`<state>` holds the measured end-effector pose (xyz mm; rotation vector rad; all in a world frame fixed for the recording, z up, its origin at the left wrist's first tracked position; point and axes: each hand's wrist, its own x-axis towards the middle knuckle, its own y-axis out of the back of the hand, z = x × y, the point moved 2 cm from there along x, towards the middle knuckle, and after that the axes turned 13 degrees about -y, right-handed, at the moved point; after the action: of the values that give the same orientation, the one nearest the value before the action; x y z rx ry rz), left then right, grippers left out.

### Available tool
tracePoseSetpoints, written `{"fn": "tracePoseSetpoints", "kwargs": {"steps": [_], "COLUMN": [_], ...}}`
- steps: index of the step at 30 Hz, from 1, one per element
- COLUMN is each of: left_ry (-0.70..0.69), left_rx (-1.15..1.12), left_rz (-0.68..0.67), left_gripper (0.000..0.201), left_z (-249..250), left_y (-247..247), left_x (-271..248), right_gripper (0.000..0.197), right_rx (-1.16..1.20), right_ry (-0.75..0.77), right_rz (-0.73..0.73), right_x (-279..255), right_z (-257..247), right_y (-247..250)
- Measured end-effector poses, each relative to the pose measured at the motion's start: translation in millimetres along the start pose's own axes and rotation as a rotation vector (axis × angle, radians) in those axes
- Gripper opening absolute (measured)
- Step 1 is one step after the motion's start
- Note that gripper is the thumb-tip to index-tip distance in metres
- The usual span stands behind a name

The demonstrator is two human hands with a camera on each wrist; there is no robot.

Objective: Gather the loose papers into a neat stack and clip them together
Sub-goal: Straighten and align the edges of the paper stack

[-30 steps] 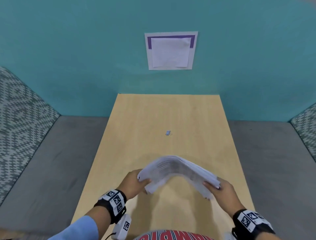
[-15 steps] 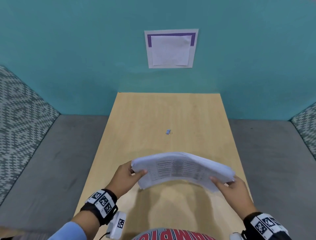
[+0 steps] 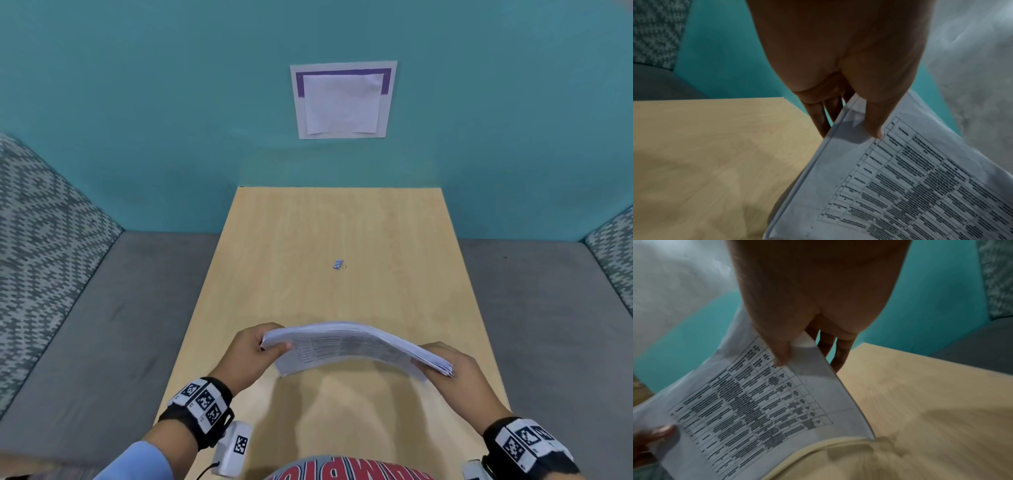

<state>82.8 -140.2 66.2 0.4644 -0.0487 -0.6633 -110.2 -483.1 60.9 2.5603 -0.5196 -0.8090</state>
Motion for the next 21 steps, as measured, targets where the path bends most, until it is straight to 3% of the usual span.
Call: {"fn": "tracePoseSetpoints", "kwargs": {"steps": [3,5,9,12,15,21], "left_ry": [-0.003,-0.050,-0.318,-0.441,-0.423,-0.487], "left_rx": [0.131,0.306,0.757,0.951,1.017,1.105], "left_rz": [-0.061,-0.096,-0.250,-0.314,-0.353,-0.470], "left_gripper": [0.016,0.027,0.051,0.058,0.053,0.032], "left_z": [1.7,12.3,43.5,56.9,61.0,59.2], "left_y": [-0.5,-3.9,-35.2,-69.5,-99.0,-119.4], "left_x": [-0.9,1.4,14.1,26.9,36.9,49.0], "right_gripper": [0.027,0.026,0.022,0.025,0.038,0.034], "right_rx": [-0.037,-0.047,-0.106,-0.310,-0.617,-0.999], "right_ry": [-0.034,-0.015,0.008,0.063,0.141,0.339], "right_rz": [-0.025,-0.019,-0.040,-0.057,-0.020,0.008], "right_x": [-3.1,-4.5,-5.1,-2.7,4.4,19.0], "right_z": [0.7,-5.1,-19.5,-28.5,-37.1,-63.8], "right_y": [3.6,6.0,6.5,4.2,-6.3,-47.0]}}
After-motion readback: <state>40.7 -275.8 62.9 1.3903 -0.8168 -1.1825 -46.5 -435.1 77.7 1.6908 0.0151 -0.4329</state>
